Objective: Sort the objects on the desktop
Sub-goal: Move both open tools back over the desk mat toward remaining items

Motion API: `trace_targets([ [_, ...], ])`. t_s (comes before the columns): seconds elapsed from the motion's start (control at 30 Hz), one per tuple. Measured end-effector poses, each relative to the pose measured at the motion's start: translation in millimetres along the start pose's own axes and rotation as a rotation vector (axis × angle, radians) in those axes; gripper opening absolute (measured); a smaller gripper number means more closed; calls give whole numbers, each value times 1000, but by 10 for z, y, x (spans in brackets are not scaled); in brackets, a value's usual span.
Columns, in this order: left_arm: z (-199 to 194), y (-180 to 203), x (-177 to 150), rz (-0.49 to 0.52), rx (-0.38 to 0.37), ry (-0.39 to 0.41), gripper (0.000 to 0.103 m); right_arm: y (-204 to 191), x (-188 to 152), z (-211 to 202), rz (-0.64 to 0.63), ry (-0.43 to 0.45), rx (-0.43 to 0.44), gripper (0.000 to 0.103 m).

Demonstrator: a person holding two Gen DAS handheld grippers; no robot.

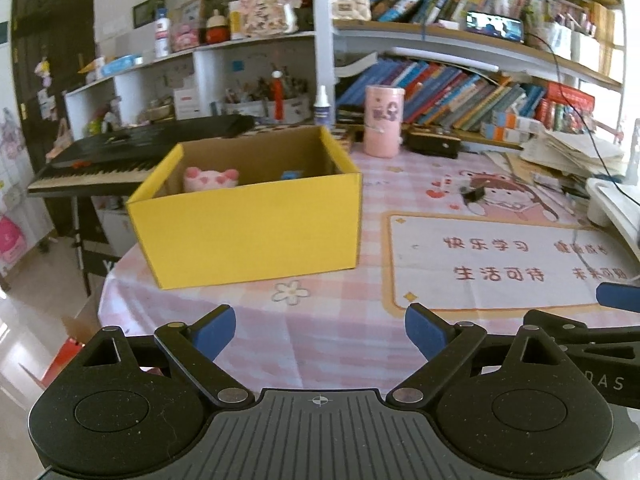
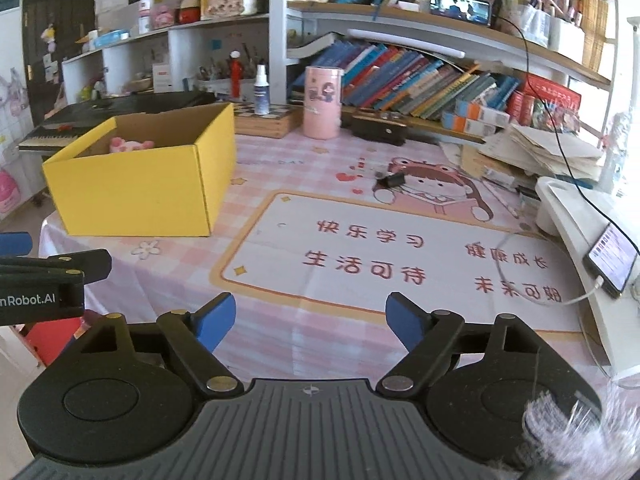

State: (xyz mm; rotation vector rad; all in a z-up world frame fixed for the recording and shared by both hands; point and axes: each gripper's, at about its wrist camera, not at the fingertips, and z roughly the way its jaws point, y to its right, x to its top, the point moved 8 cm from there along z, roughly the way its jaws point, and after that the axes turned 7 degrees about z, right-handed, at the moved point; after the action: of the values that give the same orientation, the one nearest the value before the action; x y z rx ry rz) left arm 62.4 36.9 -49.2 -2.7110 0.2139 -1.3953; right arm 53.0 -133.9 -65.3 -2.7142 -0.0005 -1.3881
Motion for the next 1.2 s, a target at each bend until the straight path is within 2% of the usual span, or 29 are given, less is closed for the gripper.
trace_targets([
  [0.07, 27, 57, 18, 10, -12, 0, 98, 44, 0, 13, 5, -2, -5, 82],
  [0.63, 348, 386, 259, 33, -21, -16, 98, 364, 153, 305, 20, -28, -3, 83],
  [1.2, 959, 1046, 686, 9, -57, -32, 98, 1112, 578, 838, -1, -60, -33, 83],
])
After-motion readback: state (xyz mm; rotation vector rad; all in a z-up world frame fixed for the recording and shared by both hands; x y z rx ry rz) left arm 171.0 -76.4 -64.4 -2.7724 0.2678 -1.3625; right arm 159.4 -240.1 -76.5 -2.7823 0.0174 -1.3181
